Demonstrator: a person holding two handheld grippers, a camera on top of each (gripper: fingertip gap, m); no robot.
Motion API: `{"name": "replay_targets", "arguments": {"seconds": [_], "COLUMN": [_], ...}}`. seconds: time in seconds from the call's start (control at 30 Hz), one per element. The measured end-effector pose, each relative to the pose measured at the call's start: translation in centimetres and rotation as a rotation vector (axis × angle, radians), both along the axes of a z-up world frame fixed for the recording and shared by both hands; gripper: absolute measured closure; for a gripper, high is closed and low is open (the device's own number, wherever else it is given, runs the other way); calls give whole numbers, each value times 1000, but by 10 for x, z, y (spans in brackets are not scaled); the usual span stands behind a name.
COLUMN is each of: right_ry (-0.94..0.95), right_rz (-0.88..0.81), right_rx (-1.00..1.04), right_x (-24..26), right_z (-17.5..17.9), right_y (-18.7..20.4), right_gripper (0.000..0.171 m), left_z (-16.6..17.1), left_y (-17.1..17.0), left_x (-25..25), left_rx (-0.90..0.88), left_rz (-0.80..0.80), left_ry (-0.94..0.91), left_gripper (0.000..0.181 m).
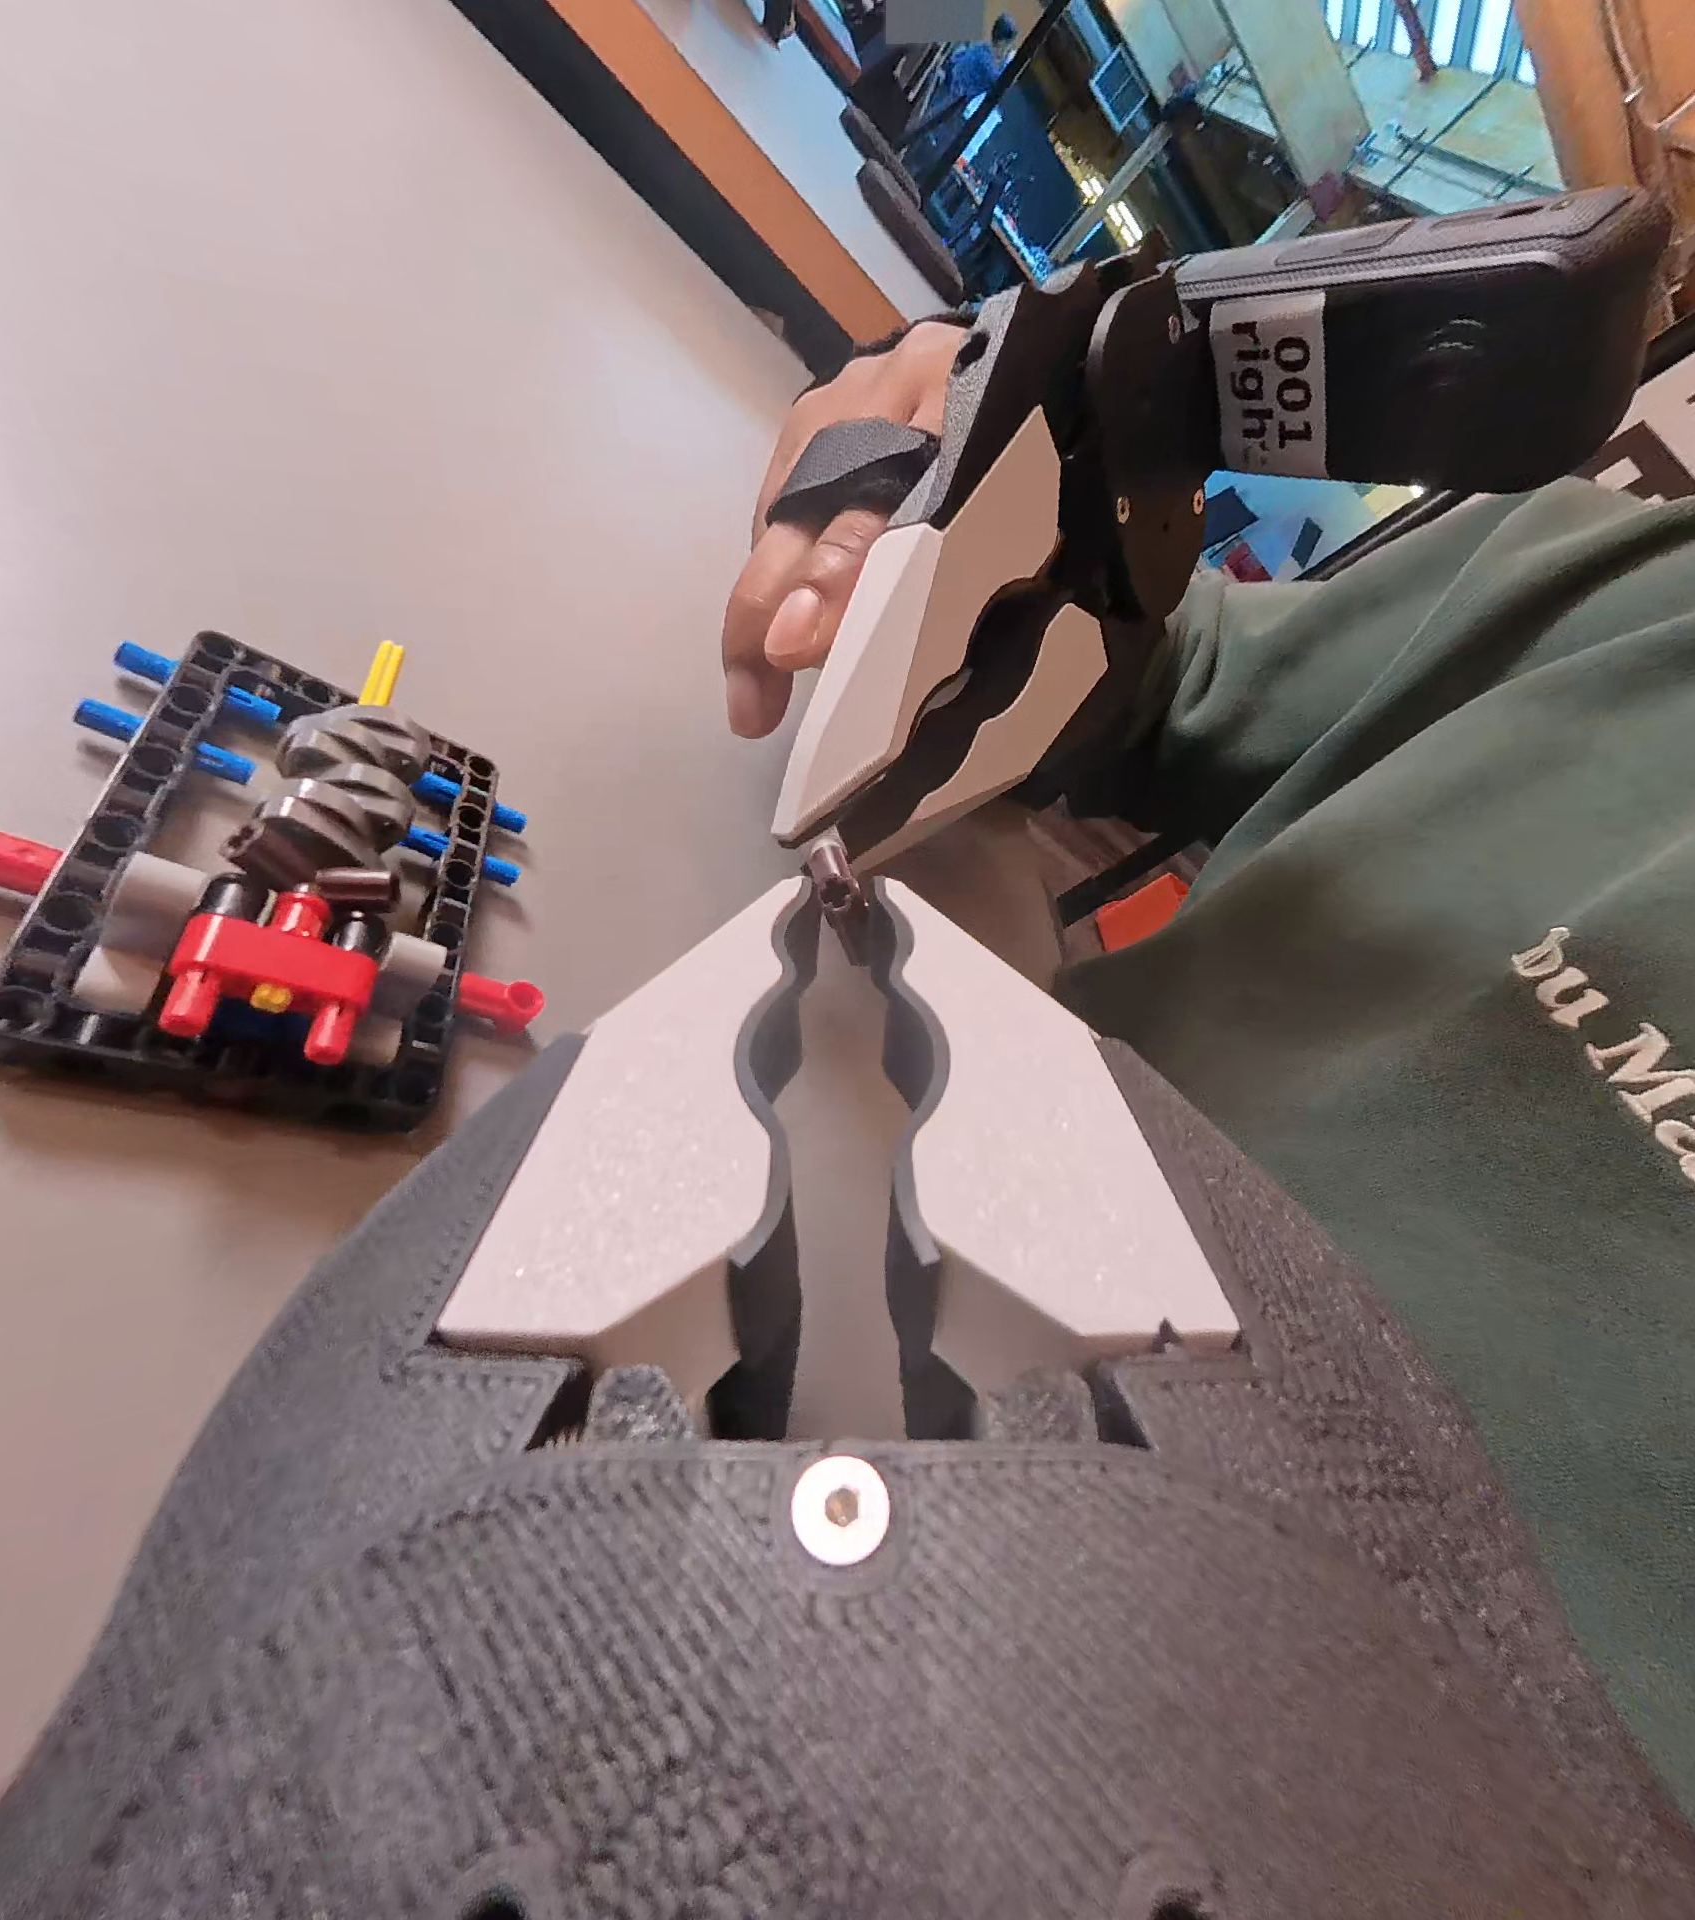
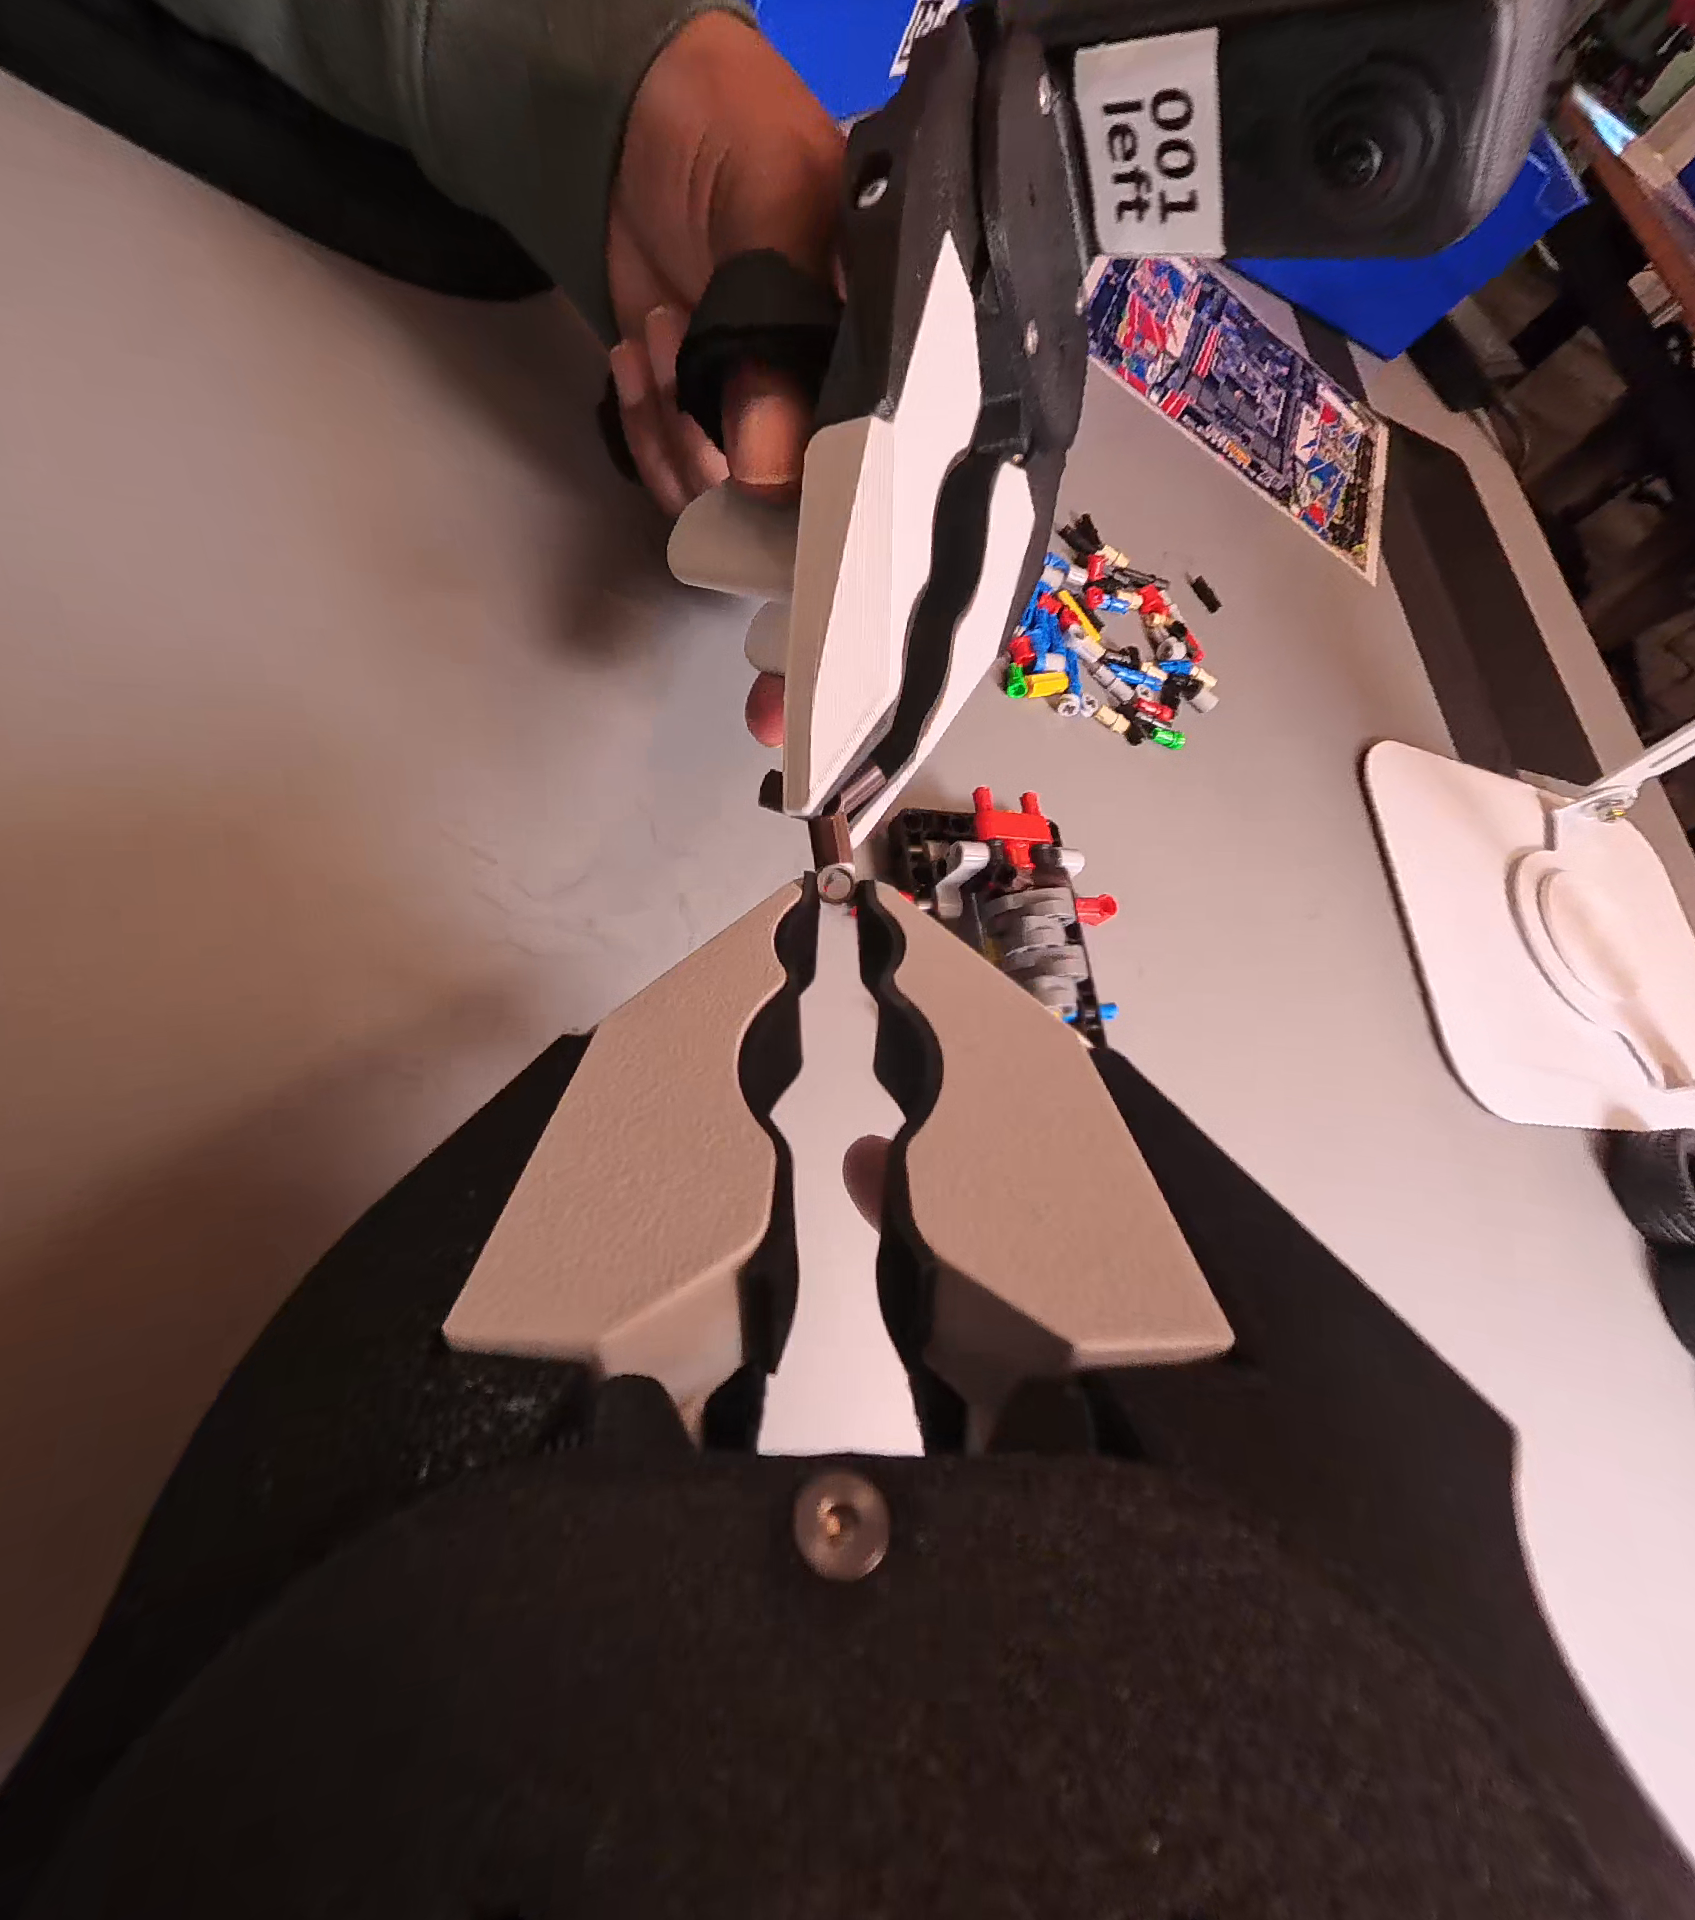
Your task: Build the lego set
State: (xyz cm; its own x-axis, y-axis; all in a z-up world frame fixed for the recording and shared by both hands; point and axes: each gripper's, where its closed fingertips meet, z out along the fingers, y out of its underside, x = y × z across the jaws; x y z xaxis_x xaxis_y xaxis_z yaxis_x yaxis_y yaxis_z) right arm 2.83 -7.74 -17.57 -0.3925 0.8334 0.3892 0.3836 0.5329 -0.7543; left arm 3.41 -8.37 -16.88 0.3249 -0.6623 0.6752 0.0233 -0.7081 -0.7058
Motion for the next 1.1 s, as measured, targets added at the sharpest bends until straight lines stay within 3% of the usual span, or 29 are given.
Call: {"name": "replay_targets", "arguments": {"seconds": [0.1, 0.23, 0.33, 0.43, 0.57, 0.63, 0.73, 0.83, 1.1], "right_ry": [19, 185, 233, 291, 311, 240, 73, 5, -79], "right_rz": [7, 46, 102, 159, 174, 103, -28, -68, -64], "right_rx": [-65, -285, -378, -449, -510, -559, -660, -790, -725], "right_x": [-1, -2, -1, 1, 3, 0, -3, -3, 1], "right_z": [3, 38, 47, 58, 70, 66, 49, 45, 33], "right_y": [0, 0, -9, -19, -22, -12, 4, 9, 3], "right_gripper": [166, 163, 152, 163, 165, 165, 166, 166, 167], "left_z": [7, 34, 44, 58, 67, 61, 47, 36, 23], "left_y": [0, -1, -10, -14, -16, -5, 11, 14, 9], "left_x": [-1, -4, 3, 6, 6, 2, -10, -12, 0], "left_rx": [1, 5, -11, -8, -11, 64, 283, 443, 526], "left_rz": [-9, -39, -96, -123, -120, -29, 118, 145, 103], "left_ry": [-46, -224, -322, -406, -462, -359, -45, 207, 351], "left_gripper": [174, 175, 175, 175, 174, 171, 160, 152, 159]}}
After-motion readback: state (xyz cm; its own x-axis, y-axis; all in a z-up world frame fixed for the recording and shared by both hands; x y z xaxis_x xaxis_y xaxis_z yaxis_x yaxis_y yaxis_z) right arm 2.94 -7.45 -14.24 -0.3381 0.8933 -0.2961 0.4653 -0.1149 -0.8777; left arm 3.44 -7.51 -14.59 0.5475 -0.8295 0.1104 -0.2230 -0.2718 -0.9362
